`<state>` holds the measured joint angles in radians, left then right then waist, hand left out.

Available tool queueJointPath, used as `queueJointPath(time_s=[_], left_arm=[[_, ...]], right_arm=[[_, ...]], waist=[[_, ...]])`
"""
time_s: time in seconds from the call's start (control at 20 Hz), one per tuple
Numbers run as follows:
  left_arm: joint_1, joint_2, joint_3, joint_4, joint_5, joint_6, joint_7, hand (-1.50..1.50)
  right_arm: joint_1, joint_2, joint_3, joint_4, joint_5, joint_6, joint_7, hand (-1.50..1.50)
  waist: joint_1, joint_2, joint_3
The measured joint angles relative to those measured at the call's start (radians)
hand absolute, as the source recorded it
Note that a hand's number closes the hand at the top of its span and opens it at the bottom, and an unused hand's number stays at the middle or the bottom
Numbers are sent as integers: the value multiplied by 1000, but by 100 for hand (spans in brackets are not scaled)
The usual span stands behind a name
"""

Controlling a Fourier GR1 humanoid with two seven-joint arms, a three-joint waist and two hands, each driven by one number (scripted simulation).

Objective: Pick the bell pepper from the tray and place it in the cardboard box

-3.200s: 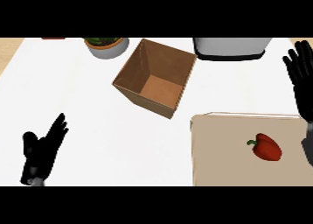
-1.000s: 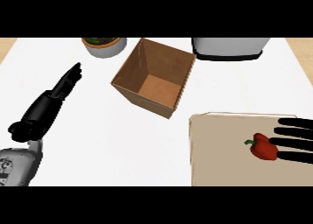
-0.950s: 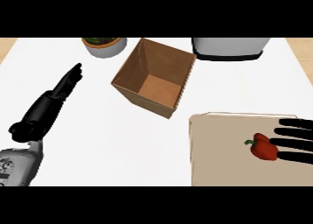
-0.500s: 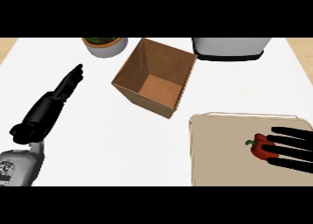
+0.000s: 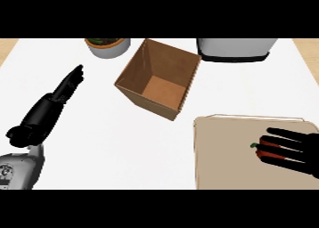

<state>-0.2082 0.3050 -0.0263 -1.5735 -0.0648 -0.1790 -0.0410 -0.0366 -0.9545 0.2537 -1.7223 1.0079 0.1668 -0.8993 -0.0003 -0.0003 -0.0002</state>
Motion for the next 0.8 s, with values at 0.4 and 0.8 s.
queueJointPath(time_s=[0.4,0.8], left_arm=[[2,-21,21,30,-34,-16,-40,0],[-8,-53,25,42,-64,-23,-34,0]], right_arm=[[-59,122,-13,104,133,-9,-23,-150],[-74,215,1,182,238,-19,-53,-150]], waist=[[2,1,0],[1,1,0]])
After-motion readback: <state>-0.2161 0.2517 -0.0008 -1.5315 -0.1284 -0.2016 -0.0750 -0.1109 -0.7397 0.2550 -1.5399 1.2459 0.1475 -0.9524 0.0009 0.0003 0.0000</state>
